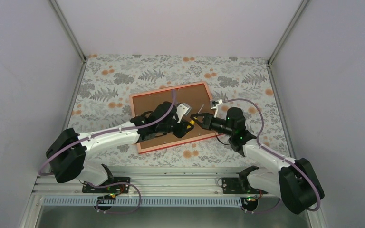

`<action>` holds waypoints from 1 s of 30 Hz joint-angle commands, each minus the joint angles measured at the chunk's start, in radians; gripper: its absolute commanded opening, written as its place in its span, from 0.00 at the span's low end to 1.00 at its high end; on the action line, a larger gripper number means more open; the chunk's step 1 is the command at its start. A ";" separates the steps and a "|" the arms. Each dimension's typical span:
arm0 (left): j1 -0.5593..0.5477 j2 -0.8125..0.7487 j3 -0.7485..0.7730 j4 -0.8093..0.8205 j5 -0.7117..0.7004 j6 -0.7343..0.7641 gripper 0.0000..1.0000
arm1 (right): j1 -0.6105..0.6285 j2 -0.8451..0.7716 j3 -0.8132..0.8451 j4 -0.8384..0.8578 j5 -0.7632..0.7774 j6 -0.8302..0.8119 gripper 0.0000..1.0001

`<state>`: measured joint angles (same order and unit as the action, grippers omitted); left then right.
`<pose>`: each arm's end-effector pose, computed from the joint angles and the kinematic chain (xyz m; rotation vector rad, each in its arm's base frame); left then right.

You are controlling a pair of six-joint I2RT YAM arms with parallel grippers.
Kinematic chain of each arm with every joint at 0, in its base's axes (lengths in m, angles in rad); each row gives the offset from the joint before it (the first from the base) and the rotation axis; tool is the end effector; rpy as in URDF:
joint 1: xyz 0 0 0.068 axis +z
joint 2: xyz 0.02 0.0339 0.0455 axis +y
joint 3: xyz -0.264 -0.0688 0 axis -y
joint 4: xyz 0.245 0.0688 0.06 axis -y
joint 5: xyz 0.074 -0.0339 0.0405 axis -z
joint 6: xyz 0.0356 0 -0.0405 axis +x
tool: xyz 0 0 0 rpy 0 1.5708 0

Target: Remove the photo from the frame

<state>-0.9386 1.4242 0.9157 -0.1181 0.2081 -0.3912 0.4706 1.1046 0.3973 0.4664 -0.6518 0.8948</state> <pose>0.1789 -0.2567 0.2440 0.7567 2.2312 -0.9345 0.1916 0.1217 0.2113 -0.0963 2.0506 1.5019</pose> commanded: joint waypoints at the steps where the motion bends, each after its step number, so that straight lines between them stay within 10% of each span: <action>1: -0.019 -0.027 -0.025 0.053 -0.073 -0.027 0.36 | 0.012 -0.037 -0.030 0.045 0.048 0.086 0.04; 10: -0.050 -0.045 -0.110 0.224 -0.167 -0.052 0.56 | 0.036 -0.075 -0.067 0.090 0.095 0.247 0.04; 30: -0.055 -0.050 -0.203 0.471 -0.135 -0.067 0.38 | 0.093 -0.078 -0.101 0.159 0.121 0.407 0.04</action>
<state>-0.9905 1.3697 0.7021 0.2871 0.0624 -0.4576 0.5419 1.0275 0.3111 0.5858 -0.5373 1.2736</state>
